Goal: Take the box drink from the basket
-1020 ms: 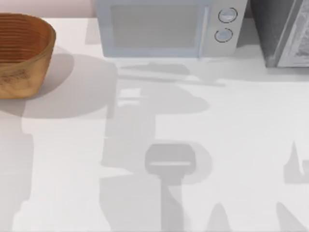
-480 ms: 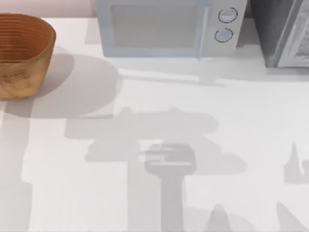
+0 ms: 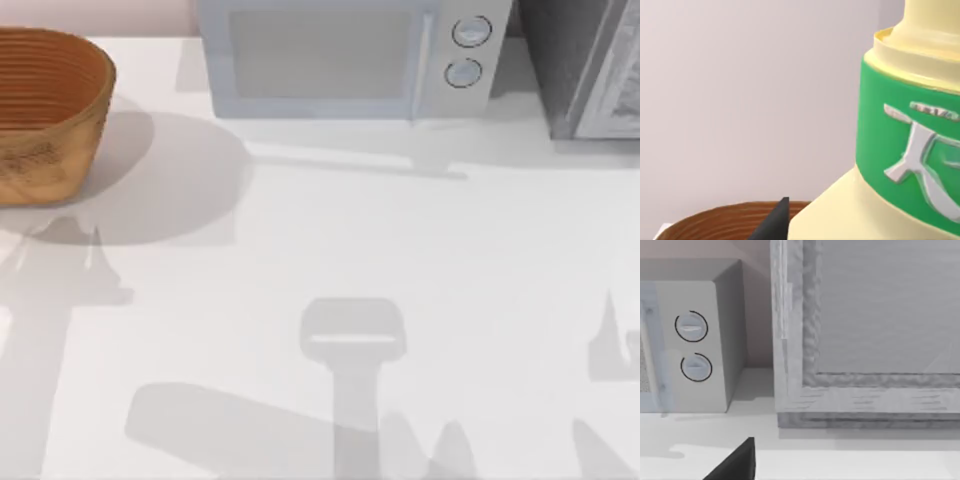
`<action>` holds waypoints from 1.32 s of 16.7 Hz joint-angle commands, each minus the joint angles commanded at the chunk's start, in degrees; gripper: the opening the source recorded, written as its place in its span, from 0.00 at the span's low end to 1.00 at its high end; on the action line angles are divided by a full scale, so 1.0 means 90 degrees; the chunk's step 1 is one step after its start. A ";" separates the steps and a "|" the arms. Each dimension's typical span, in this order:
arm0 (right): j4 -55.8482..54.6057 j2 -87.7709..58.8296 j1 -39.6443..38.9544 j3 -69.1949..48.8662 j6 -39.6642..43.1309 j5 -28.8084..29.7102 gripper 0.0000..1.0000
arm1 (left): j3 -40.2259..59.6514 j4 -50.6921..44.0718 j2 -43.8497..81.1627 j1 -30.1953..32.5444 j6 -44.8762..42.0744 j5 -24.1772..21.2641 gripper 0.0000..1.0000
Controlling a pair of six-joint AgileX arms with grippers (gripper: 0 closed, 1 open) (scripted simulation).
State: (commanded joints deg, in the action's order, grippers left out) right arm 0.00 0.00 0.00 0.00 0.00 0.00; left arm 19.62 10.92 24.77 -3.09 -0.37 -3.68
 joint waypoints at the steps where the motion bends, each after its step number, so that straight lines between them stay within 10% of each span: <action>1: 0.0000 0.0000 0.0000 0.0000 0.0000 0.0000 1.00 | -0.0372 -0.0184 -0.0571 0.0050 0.0006 0.0061 0.00; 15: 0.0000 0.0000 0.0000 0.0000 0.0000 0.0000 1.00 | -0.2157 -0.1123 -0.2641 0.0386 0.0019 0.0486 0.00; 22: 0.0000 0.0000 0.0000 0.0000 0.0000 0.0000 1.00 | -0.1817 0.0726 -0.0676 0.1630 -0.0166 0.2677 0.00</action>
State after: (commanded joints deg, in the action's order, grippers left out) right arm 0.00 0.00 0.00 0.00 0.00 0.00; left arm 3.27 17.45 18.69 11.58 -1.86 20.41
